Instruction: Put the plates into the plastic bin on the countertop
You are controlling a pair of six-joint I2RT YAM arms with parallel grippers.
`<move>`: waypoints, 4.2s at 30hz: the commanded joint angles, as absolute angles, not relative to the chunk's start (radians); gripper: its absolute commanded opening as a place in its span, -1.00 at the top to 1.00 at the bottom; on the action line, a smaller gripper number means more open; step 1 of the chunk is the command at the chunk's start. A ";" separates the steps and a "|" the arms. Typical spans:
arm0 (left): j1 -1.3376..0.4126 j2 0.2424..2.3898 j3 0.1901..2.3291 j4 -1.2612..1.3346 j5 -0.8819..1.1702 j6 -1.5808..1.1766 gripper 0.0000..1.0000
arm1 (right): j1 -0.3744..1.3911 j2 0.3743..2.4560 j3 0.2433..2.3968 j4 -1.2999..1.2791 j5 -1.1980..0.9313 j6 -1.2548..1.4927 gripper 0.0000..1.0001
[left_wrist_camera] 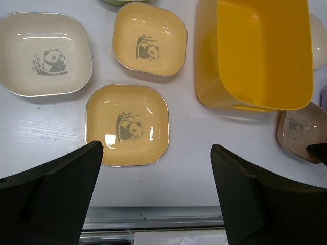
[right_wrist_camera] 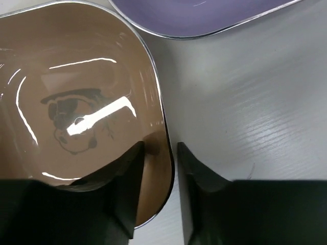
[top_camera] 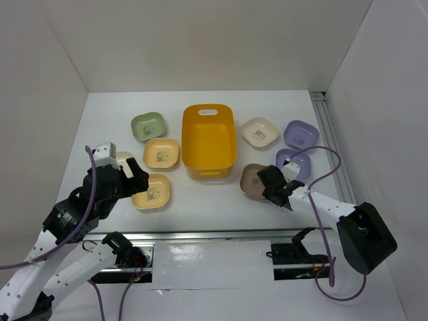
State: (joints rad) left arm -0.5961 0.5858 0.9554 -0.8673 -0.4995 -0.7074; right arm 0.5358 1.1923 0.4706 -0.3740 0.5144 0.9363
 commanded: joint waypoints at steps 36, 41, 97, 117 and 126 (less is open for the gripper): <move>-0.589 0.598 0.962 -0.847 -0.517 -0.698 -1.00 | 0.736 1.038 1.026 -0.571 0.729 0.731 1.00; -0.589 0.607 0.962 -0.847 -0.535 -0.707 -1.00 | 0.713 1.349 1.312 -0.485 0.591 0.537 1.00; -0.589 0.577 0.962 -0.865 -0.546 -0.716 -1.00 | 0.324 1.694 1.534 -0.598 0.408 0.554 -0.75; -0.589 0.586 0.962 -0.847 -0.518 -0.698 -1.00 | 0.183 1.899 1.379 -0.396 0.262 0.543 -0.44; -0.589 0.595 0.962 -0.847 -0.518 -0.698 -1.00 | 0.173 1.973 1.379 -0.376 0.244 0.543 -0.17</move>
State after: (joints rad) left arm -0.5961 0.5877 0.9554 -0.8810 -0.5186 -0.7101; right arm 0.1795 1.9587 1.3502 -0.4347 0.2481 0.5514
